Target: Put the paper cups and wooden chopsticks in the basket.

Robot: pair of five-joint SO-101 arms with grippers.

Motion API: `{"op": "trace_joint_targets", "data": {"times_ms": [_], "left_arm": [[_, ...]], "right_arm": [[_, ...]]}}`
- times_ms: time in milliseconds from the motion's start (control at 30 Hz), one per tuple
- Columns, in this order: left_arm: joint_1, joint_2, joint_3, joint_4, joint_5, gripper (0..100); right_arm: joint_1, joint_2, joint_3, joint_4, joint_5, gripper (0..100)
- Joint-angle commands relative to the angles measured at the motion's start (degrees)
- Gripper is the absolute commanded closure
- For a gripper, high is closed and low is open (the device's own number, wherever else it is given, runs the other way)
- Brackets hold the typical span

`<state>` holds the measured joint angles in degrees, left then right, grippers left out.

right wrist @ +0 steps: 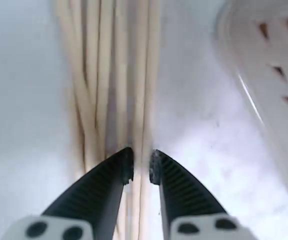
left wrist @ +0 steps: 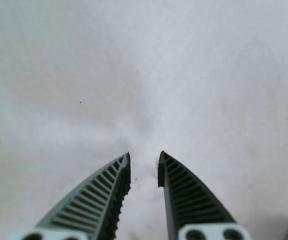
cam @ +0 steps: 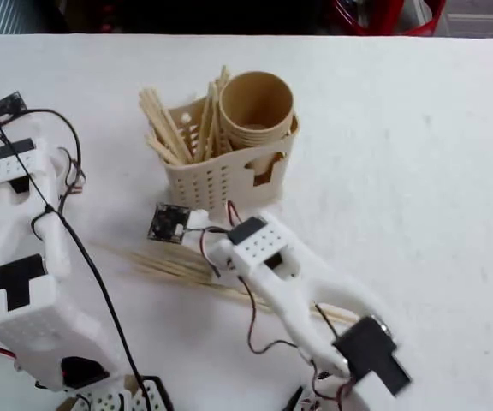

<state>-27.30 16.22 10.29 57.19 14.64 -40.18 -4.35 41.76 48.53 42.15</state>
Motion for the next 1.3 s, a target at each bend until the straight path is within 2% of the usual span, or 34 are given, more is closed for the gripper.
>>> {"op": "trace_joint_targets", "data": {"times_ms": [0,367,567,800,967,1067,1167,1267], "left_arm": [[-0.66,-0.22,-2.55,-1.14,0.7,89],[-0.48,-0.22,-2.64,-1.14,0.7,89],[-0.48,-0.22,-2.46,-1.14,0.7,89],[-0.66,-0.22,-2.37,-1.14,0.7,89],[-0.66,-0.22,-2.55,-1.14,0.62,89],[-0.66,-0.22,-2.55,-1.14,0.7,89],[-0.66,-0.22,-2.46,-1.14,0.7,89],[-0.66,-0.22,-2.37,-1.14,0.7,89]], "right_arm": [[0.22,-12.97,5.27,1.45,-0.53,98.2],[-0.13,-36.62,8.62,6.37,-2.9,98.0],[-0.13,-25.19,7.12,3.21,-2.37,87.3],[0.31,-1.54,-0.79,-1.45,-0.53,86.8],[0.31,4.79,-2.9,-1.45,-0.35,86.8],[0.4,6.2,-2.9,-1.45,0.62,89.4],[2.07,6.73,-3.08,-1.71,0.35,98.1],[3.74,6.55,-3.52,-1.63,0.26,98.1]]}}
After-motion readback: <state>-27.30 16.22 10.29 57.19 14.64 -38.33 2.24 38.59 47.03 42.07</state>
